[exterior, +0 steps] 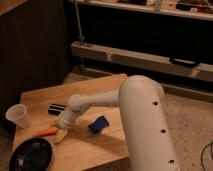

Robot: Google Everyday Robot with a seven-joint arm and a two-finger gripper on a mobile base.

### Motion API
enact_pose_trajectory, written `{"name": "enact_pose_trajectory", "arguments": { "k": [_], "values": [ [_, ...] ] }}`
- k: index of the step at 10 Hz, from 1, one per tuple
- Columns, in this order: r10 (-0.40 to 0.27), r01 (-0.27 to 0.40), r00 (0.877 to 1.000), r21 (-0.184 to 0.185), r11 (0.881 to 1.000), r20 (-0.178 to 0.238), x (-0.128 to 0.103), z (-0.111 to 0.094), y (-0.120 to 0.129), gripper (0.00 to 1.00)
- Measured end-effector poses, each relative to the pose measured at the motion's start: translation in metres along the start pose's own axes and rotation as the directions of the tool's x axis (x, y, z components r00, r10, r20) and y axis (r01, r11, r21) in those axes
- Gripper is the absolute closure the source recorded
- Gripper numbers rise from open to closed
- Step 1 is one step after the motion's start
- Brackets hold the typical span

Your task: Place the pepper in the ceramic cup

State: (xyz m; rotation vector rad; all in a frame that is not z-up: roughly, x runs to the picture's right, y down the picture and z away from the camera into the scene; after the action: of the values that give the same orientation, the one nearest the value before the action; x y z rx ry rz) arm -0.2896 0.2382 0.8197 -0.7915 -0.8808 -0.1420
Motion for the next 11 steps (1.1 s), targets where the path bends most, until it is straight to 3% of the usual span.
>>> {"name": "enact_pose_trajectory", "arguments": {
  "k": [7,9,11],
  "values": [
    [-0.009,0.009,1.000,0.005,1.000,-0.011,-0.002,-0.010,0.000,0.99],
    [-0.010,0.010,1.000,0.039,0.999,-0.002,-0.018,-0.034,-0.002,0.99],
    [-0.033,0.030,0.999,0.089,0.996,0.024,-0.044,-0.074,-0.005,0.99]
  ]
}}
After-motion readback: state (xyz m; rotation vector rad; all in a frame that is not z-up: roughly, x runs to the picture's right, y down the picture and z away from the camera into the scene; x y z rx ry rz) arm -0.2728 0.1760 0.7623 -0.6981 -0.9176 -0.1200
